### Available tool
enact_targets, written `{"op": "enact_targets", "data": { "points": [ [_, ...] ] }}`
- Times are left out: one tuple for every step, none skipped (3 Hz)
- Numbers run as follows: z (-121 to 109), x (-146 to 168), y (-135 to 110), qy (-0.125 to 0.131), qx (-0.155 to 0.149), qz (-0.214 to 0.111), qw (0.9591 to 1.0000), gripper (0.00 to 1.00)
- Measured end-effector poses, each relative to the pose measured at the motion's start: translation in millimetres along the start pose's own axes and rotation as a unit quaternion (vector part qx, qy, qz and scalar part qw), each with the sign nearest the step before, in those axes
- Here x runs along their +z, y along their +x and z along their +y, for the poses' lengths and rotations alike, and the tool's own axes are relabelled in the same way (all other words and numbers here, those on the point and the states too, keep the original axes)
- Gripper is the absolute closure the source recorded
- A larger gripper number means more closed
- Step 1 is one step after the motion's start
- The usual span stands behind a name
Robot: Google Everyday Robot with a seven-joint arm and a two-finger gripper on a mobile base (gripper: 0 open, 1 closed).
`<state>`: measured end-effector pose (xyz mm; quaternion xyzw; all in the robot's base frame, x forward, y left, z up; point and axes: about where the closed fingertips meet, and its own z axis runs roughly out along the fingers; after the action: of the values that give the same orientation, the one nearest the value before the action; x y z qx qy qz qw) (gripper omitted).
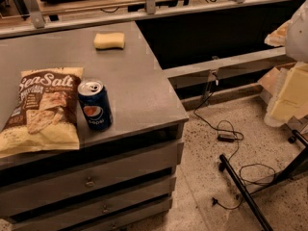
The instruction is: Move sponge near pepsi can
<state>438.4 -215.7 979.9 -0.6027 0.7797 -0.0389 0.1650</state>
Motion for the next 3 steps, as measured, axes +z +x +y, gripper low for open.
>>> {"op": "enact_targets", "data": {
  "points": [
    [-6,3,-2,0.003,-0.004,-0.006,1.0000,0.00],
    [-58,26,-19,0.023,-0.036,-0.049,0.9979,0.00],
    [-144,96,-85,0.008,-0.095,-0.115,0.9888,0.00]
  ]
}}
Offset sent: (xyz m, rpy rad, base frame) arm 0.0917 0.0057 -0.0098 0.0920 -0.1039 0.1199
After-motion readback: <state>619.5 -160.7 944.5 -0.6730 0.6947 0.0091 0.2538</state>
